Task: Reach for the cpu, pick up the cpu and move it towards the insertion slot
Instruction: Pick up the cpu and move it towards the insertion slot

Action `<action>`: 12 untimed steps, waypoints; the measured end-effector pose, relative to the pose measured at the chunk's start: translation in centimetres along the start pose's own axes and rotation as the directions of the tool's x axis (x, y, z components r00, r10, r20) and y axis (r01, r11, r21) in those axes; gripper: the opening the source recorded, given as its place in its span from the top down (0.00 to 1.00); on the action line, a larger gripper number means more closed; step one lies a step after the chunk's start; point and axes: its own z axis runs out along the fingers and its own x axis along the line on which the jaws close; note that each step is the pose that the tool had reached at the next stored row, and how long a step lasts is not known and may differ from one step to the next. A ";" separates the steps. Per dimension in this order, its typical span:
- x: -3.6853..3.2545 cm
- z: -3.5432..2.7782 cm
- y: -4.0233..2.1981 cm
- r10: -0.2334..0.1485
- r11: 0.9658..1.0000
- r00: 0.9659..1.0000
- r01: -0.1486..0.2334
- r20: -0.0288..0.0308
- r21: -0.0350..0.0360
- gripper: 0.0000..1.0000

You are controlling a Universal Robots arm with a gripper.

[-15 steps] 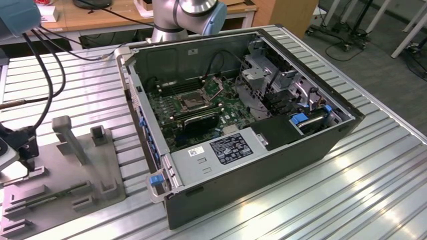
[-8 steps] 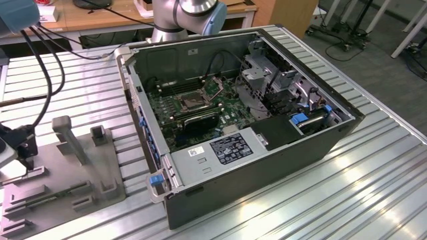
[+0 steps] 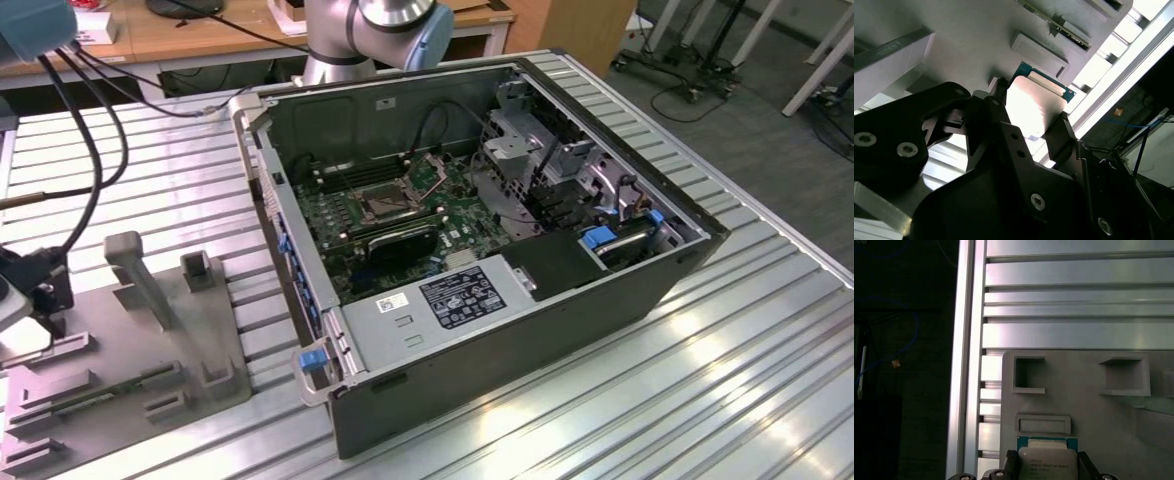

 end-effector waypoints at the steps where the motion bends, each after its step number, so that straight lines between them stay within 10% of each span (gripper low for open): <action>1: 0.00 -0.05 0.00 0.000 1.000 1.000 0.000 0.000 0.000 0.45; 12: 0.00 -0.60 0.04 0.000 1.000 1.000 0.000 0.000 0.000 0.45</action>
